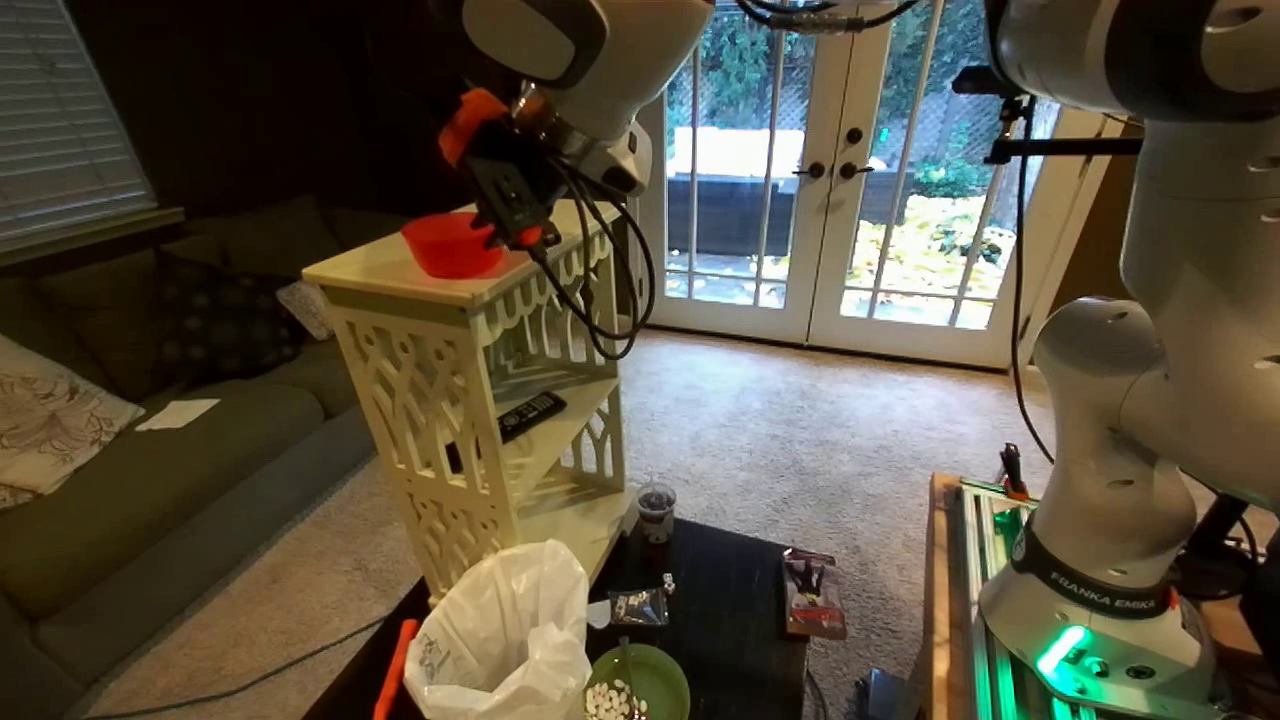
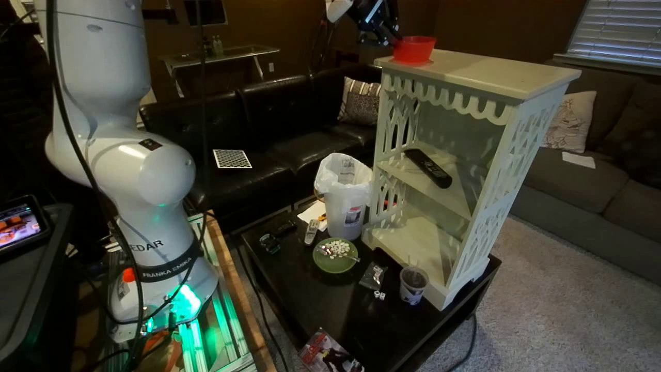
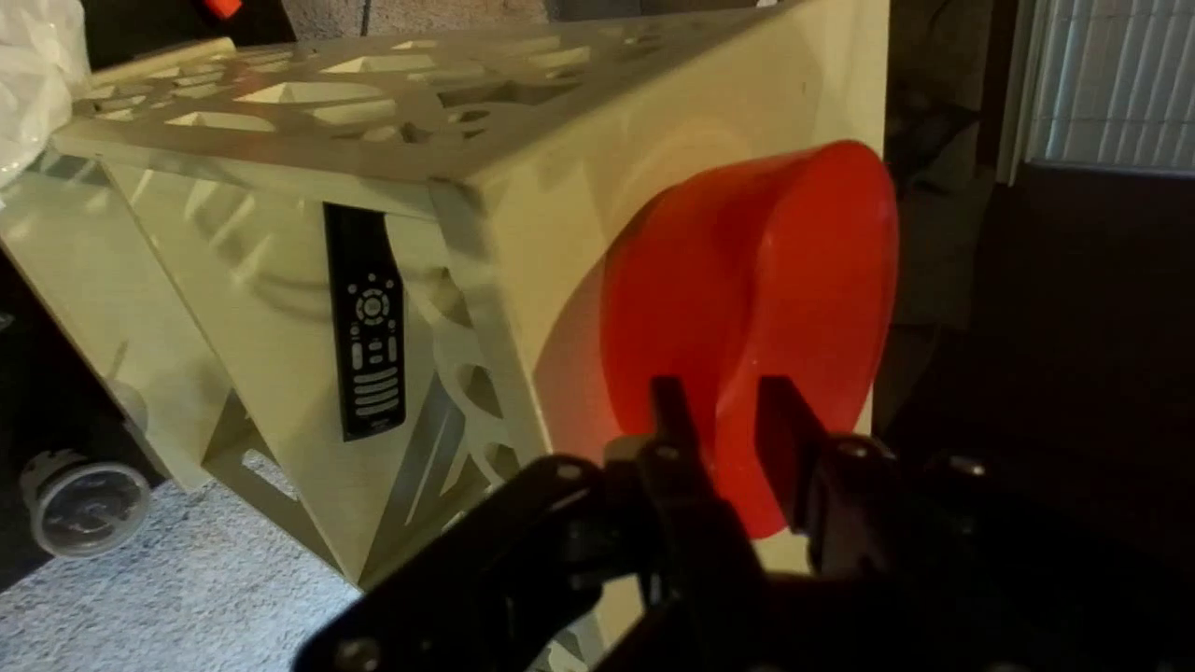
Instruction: Put the bowl on top of the shelf.
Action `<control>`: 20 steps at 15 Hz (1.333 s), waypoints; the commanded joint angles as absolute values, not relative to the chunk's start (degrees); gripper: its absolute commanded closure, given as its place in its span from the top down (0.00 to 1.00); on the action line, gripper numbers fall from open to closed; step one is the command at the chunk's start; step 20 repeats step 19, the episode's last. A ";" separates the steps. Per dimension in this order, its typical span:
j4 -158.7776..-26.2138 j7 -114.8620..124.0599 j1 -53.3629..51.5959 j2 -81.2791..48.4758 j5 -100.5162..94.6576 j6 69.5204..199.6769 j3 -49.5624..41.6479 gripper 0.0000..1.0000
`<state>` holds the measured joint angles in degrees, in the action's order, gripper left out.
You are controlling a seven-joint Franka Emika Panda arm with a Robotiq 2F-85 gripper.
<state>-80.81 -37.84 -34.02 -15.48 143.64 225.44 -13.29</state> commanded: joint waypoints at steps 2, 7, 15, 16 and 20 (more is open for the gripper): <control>-71.51 -39.84 -28.43 -20.65 143.63 229.03 -8.35 0.63; -68.84 -43.61 -29.15 -17.64 143.23 238.39 -8.37 0.98; -85.32 -34.83 -36.11 3.21 116.51 242.57 -9.29 1.00; -87.77 -32.81 -36.70 5.69 113.25 242.38 -8.41 1.00; -84.10 -35.16 -25.25 4.13 114.33 241.81 2.25 1.00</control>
